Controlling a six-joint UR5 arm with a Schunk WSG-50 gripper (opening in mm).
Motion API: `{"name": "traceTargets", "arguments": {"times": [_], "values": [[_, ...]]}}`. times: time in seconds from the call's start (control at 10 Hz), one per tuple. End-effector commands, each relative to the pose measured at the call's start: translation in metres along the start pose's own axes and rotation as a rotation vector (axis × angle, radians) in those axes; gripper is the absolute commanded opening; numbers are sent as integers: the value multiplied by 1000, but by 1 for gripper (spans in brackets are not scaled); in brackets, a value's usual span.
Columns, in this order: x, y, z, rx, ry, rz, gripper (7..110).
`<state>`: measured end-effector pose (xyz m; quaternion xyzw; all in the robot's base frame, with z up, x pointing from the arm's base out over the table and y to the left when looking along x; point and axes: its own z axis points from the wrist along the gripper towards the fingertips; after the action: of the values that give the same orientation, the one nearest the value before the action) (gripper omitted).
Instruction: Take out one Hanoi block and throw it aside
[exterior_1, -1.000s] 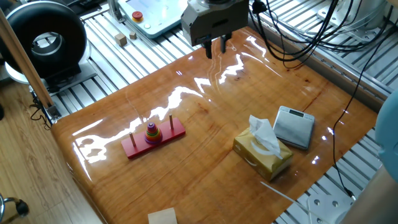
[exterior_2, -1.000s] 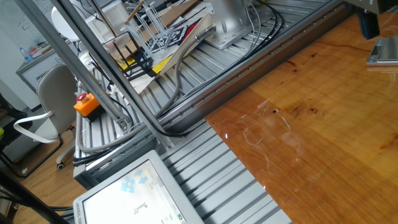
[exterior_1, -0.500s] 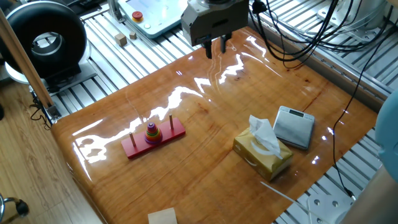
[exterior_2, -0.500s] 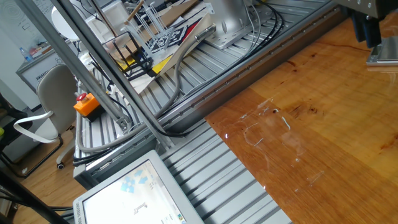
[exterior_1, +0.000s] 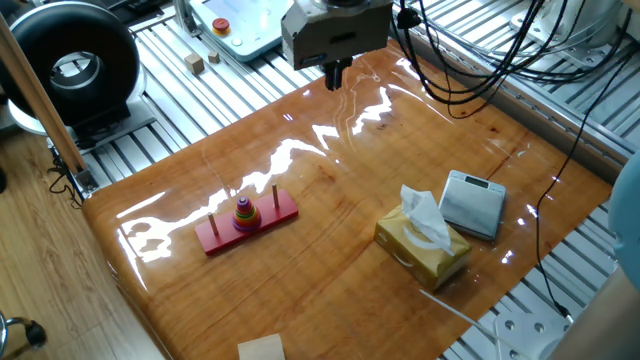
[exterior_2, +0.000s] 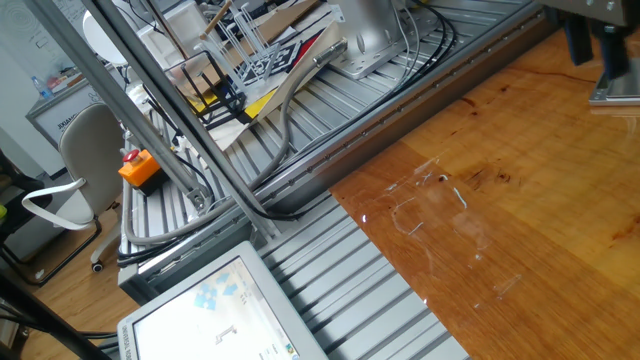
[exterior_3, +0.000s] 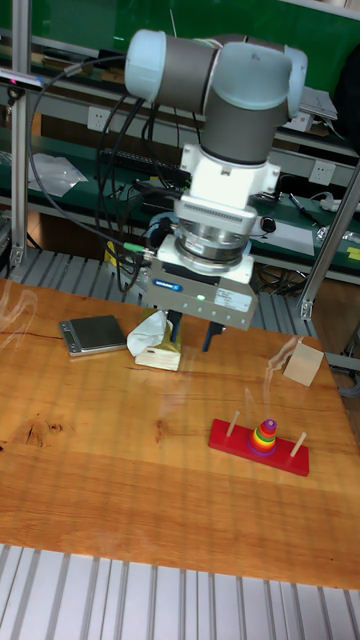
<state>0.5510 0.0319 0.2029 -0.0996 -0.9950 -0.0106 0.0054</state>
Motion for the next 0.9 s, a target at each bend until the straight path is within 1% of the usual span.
{"name": "traceTargets", "arguments": {"times": [0.0,0.3,0.4,0.5,0.7,0.8], "values": [[0,36,-4,-34,4,-27,44],[8,92,-7,-41,-4,-24,44],[13,111,-10,-47,-6,-13,44],[18,132,-16,-51,-2,3,44],[23,159,-25,-65,-12,27,44],[24,167,-25,-66,-23,31,44]]}}
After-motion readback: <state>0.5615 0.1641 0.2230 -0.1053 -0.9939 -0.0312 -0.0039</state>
